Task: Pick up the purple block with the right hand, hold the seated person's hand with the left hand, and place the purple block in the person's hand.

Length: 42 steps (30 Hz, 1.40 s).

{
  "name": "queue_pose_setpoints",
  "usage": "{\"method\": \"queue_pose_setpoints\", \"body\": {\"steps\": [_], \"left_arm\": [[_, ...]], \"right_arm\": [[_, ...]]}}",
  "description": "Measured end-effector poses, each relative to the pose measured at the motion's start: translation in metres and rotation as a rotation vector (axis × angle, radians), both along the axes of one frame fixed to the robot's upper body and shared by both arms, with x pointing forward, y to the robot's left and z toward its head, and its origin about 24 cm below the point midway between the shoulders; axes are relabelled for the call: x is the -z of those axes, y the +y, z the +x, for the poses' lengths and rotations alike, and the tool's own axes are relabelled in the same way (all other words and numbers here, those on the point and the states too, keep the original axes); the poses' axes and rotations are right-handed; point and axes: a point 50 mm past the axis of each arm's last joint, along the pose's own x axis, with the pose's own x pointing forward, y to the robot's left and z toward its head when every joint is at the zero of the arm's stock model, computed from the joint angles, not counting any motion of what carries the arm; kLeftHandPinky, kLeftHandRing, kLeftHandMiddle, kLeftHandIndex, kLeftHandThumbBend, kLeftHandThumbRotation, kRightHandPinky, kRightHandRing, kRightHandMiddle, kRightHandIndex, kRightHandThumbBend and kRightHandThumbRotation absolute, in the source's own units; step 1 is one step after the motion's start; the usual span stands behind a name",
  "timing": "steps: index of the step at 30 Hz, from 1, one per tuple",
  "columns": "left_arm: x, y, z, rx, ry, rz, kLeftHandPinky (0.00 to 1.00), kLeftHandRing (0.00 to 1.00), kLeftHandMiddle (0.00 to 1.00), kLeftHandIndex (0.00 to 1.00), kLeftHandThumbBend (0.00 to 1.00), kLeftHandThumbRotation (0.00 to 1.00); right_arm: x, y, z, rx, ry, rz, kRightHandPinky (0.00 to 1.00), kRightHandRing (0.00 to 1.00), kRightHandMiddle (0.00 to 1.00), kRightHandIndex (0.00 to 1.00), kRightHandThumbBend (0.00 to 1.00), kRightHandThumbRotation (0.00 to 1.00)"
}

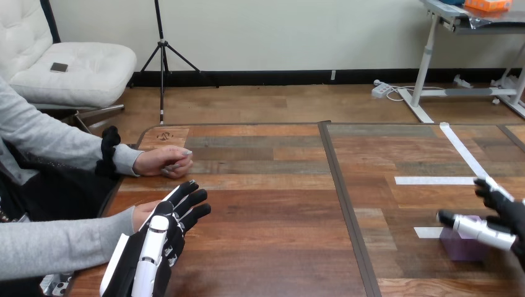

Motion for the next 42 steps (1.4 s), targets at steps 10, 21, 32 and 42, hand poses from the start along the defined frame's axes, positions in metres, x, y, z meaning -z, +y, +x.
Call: {"method": "queue_pose_setpoints", "body": {"steps": [10,21,32,42], "left_arm": [[-0.0009,0.0001,0.0003,0.000,-0.003,-0.001,0.91,0.82,0.84,0.83,0.23,1.00],[-0.0017,0.0001,0.0006,0.000,-0.003,-0.002,0.90,0.81,0.83,0.81,0.24,0.99],[-0.0017,0.0001,0.0008,0.002,0.001,-0.002,0.89,0.81,0.82,0.80,0.27,0.98],[-0.0019,0.0013,0.0008,-0.003,0.000,-0.006,0.89,0.81,0.82,0.79,0.28,0.99]], "right_arm": [[-0.0003,-0.0002,0.0029,0.009,0.020,-0.053,0.85,0.95,0.98,0.96,1.00,0.44],[-0.0060,-0.0037,0.0078,0.023,0.025,-0.077,0.84,0.95,0.98,0.97,1.00,0.43],[-0.0067,-0.0051,0.0077,0.019,0.034,-0.082,0.88,0.99,1.00,0.97,1.00,0.39],[-0.0058,-0.0040,0.0079,0.010,0.045,-0.077,0.92,0.99,1.00,0.96,1.00,0.32]]}}
